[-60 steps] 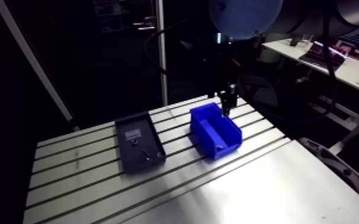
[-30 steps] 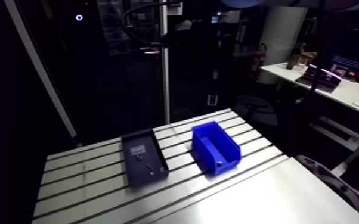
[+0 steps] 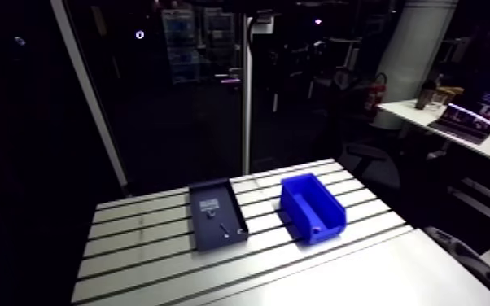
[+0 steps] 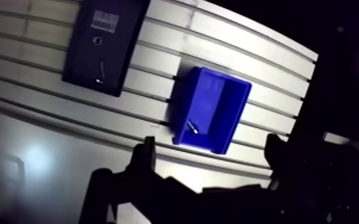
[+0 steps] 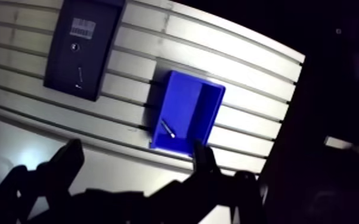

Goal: Pick up the M10 bolt from the tray and put it into the blue bin.

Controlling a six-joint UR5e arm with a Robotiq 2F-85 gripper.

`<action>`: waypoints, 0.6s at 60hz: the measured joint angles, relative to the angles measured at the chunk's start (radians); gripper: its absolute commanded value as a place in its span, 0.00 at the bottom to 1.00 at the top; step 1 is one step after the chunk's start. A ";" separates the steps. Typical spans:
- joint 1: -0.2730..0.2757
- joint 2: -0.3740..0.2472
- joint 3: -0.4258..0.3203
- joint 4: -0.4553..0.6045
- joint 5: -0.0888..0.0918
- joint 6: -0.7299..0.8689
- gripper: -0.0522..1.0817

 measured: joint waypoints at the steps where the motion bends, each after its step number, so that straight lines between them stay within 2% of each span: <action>1: 0.005 0.001 -0.009 0.017 0.001 0.034 0.05; 8: 0.035 0.007 -0.065 0.134 0.013 0.233 0.05; 14: 0.056 0.015 -0.119 0.251 0.034 0.389 0.05; 22: 0.069 0.022 -0.173 0.348 0.051 0.497 0.05; 30: 0.073 0.025 -0.215 0.401 0.054 0.538 0.05; 36: 0.074 0.027 -0.235 0.419 0.048 0.547 0.05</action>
